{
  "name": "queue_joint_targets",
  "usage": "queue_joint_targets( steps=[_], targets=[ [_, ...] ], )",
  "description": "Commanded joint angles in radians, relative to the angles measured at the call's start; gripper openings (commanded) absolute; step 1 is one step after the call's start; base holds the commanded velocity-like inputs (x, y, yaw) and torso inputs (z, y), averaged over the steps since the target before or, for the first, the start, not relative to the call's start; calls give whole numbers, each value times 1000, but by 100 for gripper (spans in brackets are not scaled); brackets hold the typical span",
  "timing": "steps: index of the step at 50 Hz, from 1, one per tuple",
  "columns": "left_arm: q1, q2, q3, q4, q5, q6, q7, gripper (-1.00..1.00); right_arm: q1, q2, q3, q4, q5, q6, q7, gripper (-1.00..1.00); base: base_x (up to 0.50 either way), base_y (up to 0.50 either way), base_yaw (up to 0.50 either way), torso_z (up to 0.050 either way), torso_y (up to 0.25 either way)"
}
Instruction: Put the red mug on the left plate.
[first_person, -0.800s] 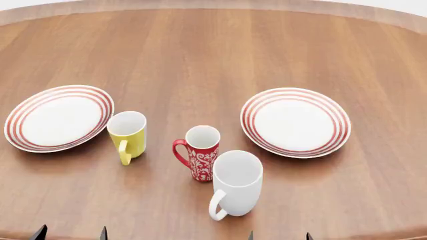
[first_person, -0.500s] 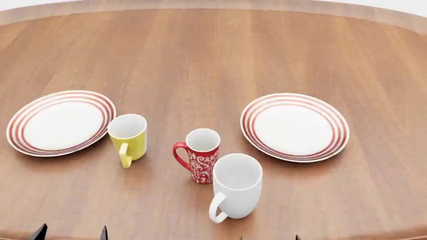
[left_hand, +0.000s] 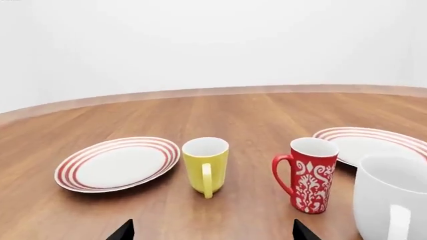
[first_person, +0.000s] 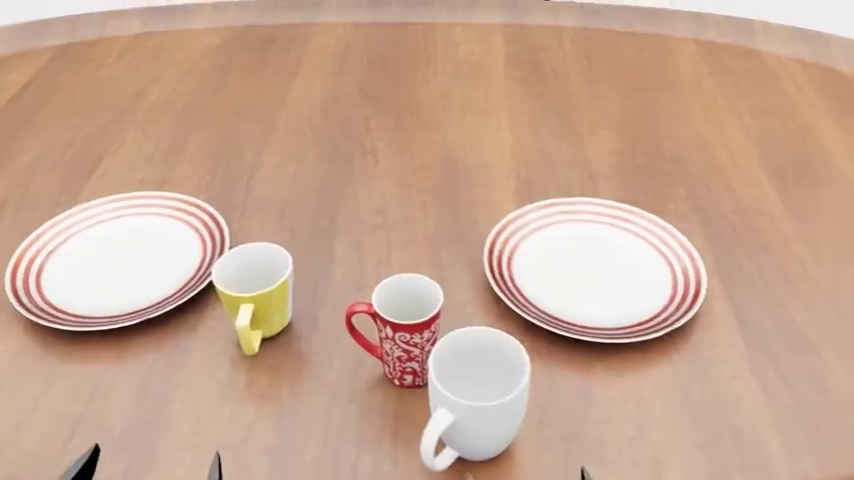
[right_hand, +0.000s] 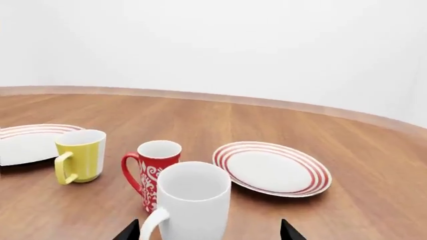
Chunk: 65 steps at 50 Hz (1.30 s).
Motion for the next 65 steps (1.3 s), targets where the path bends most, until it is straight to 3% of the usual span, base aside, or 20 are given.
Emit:
queue_joint_targets(
  steps=[1,19,65],
  targets=[
    [1,-15,19,3,-6,-1,-20,100,-5,15,-22,-7,5,-17,17,100,195,31,0,0,0],
    [2,-33,42,8,-29,-1,-40,100,-4,36,-50,-5,10,-33,41,100,197,196,0,0,0],
    [-5,-67,82,1,-60,-1,-81,100,7,68,-91,10,37,-36,83,100,97,369,0,0,0]
  ],
)
